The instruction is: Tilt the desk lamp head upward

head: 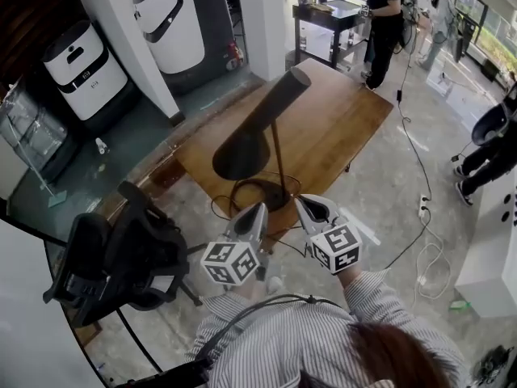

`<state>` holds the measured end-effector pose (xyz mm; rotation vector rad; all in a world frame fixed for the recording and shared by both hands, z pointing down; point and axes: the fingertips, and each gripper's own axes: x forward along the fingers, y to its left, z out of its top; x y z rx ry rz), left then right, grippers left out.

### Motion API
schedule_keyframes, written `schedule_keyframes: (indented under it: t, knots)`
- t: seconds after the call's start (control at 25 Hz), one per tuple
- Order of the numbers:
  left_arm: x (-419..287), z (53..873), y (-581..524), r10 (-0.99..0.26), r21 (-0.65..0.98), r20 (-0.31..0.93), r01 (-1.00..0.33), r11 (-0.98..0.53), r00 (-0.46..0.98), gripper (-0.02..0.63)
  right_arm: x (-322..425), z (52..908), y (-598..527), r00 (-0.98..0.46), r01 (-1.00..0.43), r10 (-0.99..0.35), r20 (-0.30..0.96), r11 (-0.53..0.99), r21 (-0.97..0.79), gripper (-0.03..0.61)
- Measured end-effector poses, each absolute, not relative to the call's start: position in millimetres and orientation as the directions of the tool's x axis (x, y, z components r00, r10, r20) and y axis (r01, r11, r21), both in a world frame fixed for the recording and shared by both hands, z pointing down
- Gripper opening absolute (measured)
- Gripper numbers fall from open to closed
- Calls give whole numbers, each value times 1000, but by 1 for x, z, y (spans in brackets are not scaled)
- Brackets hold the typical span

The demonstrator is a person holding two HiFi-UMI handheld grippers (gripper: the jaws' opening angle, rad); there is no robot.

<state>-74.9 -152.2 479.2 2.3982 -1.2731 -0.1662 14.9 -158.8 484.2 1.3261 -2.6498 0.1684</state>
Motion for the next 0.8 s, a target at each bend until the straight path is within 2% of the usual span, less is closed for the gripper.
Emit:
schedule_keyframes:
  t: [0.32, 0.6, 0.8]
  knots:
    - [-91, 481, -194, -812, 465, 77, -741, -484, 578, 12, -2, 495, -216, -576, -800, -775, 260, 600, 17, 21]
    - [-84, 479, -210, -802, 577, 17, -661, -481, 598, 99, -11, 521, -259, -589, -765, -735, 337, 641, 60, 63]
    - [-89, 467, -216, -830, 634, -100, -607, -478, 549, 117, -20, 521, -275, -618, -727, -710, 337, 680, 99, 72]
